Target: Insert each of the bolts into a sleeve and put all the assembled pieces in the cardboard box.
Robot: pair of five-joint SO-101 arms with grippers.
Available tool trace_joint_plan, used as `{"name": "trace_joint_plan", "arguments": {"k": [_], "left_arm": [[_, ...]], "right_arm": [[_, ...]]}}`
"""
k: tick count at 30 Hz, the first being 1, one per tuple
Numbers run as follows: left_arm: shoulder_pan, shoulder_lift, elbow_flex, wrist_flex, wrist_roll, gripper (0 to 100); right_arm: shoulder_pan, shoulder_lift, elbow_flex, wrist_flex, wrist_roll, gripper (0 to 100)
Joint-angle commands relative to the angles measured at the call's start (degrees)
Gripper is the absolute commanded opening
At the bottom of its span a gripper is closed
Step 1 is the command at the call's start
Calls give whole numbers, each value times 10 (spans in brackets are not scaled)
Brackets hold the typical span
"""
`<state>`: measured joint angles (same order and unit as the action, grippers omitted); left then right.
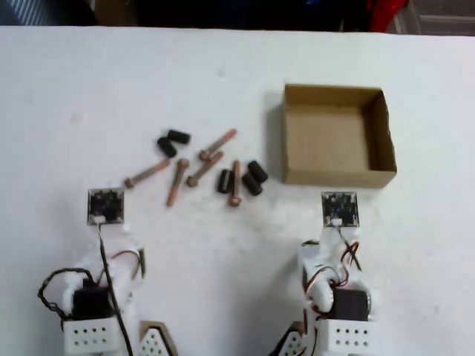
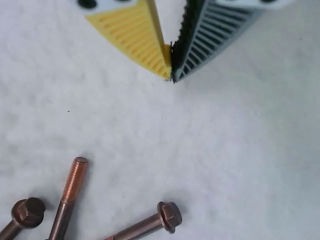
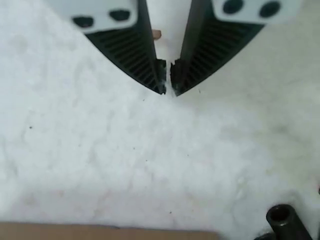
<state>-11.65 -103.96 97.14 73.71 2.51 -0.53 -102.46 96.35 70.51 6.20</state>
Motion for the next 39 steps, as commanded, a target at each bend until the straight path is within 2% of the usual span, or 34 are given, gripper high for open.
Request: {"name": "trace_joint_plan", "arguments": {"k": [1,19,29,36,39], "left_arm": [[-6,-5,-1,-2,7,23],[-6,-5,-1,-2,7,23],[-6,-5,-1,-2,7,23],[-6,-5,-1,-2,7,23],[-6,-5,-1,-2,7,23]], "right_arm": [[-5,-5,5,22,-4,17],[-6,-5,5,15,-2,21],[-6,-5,5,-143,-2,21],[-6,-5,5,-153,0,21],[-6,-5,5,-126,64,21]]}}
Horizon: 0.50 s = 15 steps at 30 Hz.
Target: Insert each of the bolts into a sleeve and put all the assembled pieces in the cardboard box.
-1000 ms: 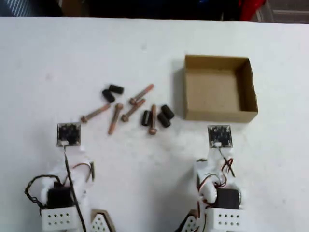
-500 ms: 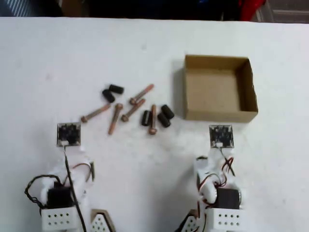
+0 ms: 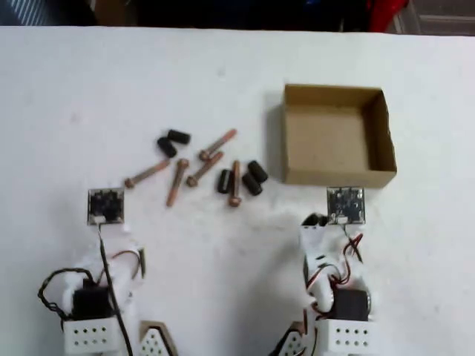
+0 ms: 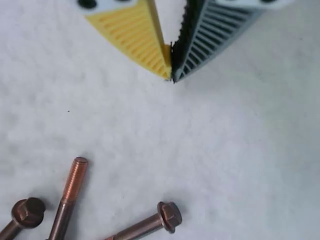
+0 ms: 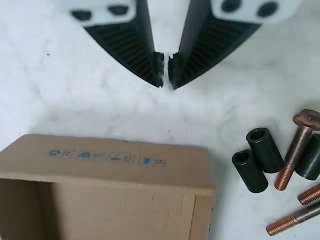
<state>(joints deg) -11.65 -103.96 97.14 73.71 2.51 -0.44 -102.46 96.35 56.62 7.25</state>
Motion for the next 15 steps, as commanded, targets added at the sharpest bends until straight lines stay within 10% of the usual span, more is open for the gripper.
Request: {"name": "trace_joint_plan", "arguments": {"k": [1,15], "left_arm": [[-6,-5,-1,-2,7,23],[-6,-5,-1,-2,7,23]], "right_arm": [[-7,-5,5,31,87,21],[-7,-6,4,104,223,22]]}}
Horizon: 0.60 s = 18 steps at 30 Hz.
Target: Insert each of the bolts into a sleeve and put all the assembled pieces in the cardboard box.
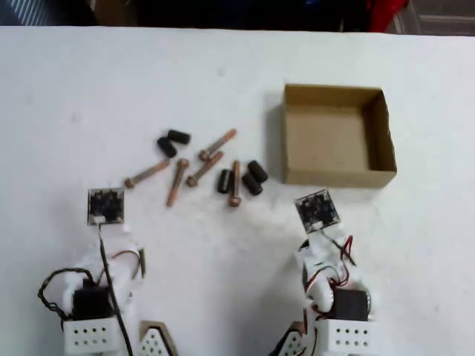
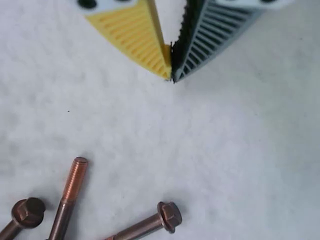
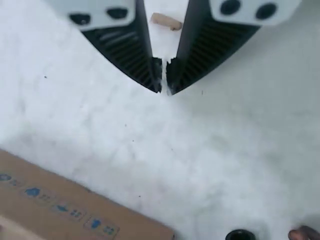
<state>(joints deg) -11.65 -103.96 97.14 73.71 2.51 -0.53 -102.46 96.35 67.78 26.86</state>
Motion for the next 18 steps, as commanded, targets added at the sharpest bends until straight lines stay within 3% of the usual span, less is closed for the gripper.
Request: {"name": "trace_joint_plan", "arguments": {"k": [1,9,14,18], "left_arm": [[-6,-5,-1,-2,7,23],[-6,-5,-1,-2,7,23],[-6,-5,-1,-2,7,23],[-6,-5,-1,-2,7,23]], "right_arm": [[-3,-6,1,-15,49,22],[-1,0,-151,40,88,29],[-2,0,-213,55,119,148],[-4,0,-247,57,117,161]]}}
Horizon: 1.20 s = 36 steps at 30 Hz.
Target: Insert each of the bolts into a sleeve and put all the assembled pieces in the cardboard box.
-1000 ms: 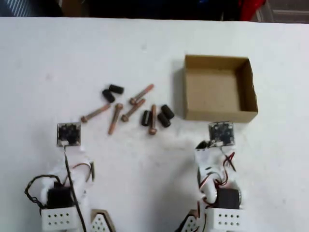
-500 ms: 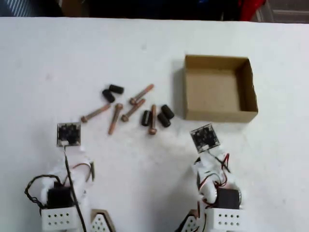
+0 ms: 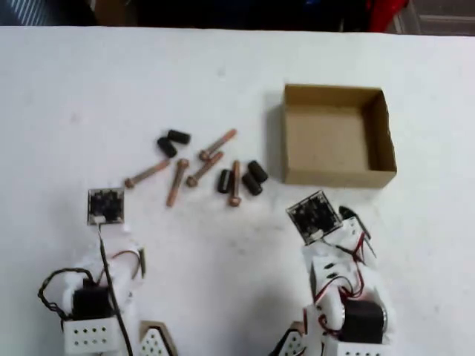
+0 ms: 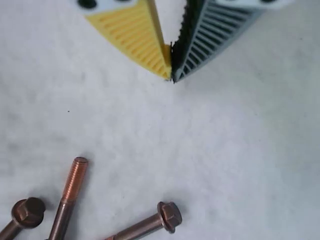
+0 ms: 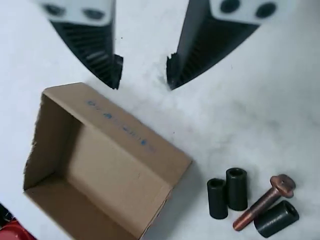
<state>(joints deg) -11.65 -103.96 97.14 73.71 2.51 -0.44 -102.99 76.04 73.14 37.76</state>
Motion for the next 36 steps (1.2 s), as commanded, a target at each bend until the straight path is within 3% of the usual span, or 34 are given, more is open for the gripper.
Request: {"name": "trace_joint_plan", "arguments": {"k": [1,7,17,25,36], "left_arm": [[-6,-5,-1,-2,7,23],[-6,-5,-1,-2,7,23],[-6,-5,-1,-2,7,23],[-6,-5,-1,-2,7,23],[-6,-5,-1,-2,7,23]], "right_arm": [[-4,6,-55,3,8,157],[-5,84,-192,34,8,132],[-11,497,-459,45,-33,133],[-119,770,-578,48,-37,133],[-168,993,-733,65,-61,134]]}}
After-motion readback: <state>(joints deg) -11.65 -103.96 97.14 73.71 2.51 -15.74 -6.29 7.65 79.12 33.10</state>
